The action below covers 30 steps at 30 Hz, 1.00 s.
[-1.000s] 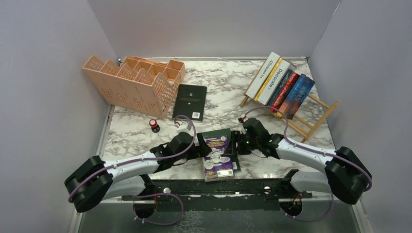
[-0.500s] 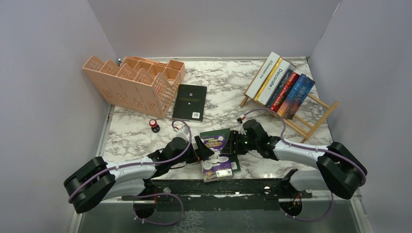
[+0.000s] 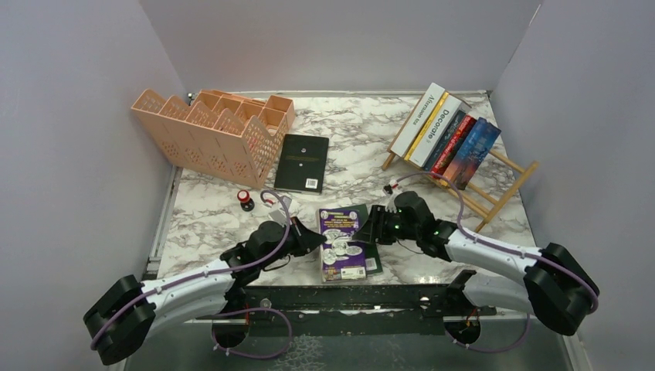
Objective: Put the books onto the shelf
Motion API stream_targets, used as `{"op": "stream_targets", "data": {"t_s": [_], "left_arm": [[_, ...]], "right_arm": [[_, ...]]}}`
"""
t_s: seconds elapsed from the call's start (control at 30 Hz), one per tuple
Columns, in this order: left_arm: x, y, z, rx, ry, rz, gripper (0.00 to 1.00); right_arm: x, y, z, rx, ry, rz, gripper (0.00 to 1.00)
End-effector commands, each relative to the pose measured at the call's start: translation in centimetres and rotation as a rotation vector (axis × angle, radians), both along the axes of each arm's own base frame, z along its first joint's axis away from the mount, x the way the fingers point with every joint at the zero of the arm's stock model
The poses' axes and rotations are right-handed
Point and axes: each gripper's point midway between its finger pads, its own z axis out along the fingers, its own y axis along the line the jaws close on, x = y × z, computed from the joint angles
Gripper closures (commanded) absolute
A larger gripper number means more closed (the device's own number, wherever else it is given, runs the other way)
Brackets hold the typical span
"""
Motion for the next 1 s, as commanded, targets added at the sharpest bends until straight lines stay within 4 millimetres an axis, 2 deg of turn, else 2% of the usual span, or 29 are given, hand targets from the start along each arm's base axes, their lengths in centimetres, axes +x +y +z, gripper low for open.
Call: {"op": "stream_targets", "data": {"t_s": [0.0, 0.13, 0.27, 0.43, 0.63, 0.7, 0.77, 0.97], "left_arm": [[1.8, 0.5, 2.9, -0.018, -0.111, 0.037, 1.0], [2.9, 0.5, 5.1, -0.009, -0.149, 0.024, 1.0], [3.7, 0.0, 8.5, -0.028, -0.194, -0.035, 1.0], [4.3, -1.2, 14.2, -0.106, -0.27, -0.144, 1.0], [3.3, -2.8, 21.8, -0.204, -0.385, -0.355, 1.0], [2.7, -3.1, 24.2, -0.232, -0.434, -0.416, 1.0], [2.2, -3.1, 25.7, -0.257, -0.469, -0.456, 1.0], [1.5, -3.3, 27.6, -0.319, -0.52, -0.513, 1.0]], "right_arm": [[1.3, 0.0, 3.4, 0.047, -0.103, -0.047, 0.51], [2.0, -0.4, 6.6, 0.081, -0.179, -0.084, 0.48], [2.7, -0.8, 10.1, 0.142, -0.268, -0.131, 0.37], [2.5, -1.1, 13.6, 0.188, -0.314, -0.138, 0.25], [2.6, -2.0, 17.6, 0.195, -0.389, -0.156, 0.15], [2.2, -2.1, 18.9, 0.219, -0.42, -0.142, 0.13], [1.4, -1.8, 20.2, 0.253, -0.456, -0.088, 0.13], [-2.8, -0.3, 23.9, 0.428, -0.561, 0.16, 0.18]]}}
